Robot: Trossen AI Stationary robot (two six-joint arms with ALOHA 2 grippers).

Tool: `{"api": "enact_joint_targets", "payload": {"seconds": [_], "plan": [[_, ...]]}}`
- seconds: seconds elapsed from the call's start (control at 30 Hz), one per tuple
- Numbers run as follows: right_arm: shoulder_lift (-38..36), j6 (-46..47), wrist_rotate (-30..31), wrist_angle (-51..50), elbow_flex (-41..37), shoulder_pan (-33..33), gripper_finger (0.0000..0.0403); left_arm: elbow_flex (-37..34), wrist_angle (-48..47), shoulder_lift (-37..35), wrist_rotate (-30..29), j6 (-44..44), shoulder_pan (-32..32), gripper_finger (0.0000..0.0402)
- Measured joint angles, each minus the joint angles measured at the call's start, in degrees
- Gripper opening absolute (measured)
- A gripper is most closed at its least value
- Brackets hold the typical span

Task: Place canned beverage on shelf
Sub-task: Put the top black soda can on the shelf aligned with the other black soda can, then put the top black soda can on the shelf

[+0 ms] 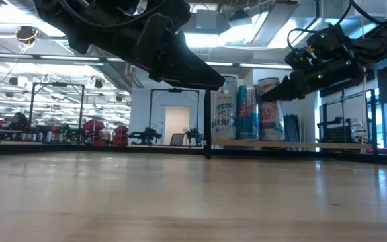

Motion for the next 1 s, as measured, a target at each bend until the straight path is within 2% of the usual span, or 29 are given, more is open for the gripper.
{"api": "enact_joint_targets", "payload": {"seconds": [0.33, 0.83, 1.0], "plan": [[-2.41, 0.35, 0.07, -0.27, 0.02, 0.04, 0.0311, 0.0, 0.02, 0.0, -0.02, 0.0, 0.0, 0.0283], [-21.17, 5.99, 0.53, -4.93, 0.07, 0.04, 0.0316, 0.0, 0.04, 0.01, -0.22, -0.09, 0.0, 0.0283], [-24.88, 11.1, -5.19, -5.79, 0.07, 0.75, 0.0316, 0.0, 0.04, 0.02, -0.52, 1.9, 0.01, 0.0283]]}}
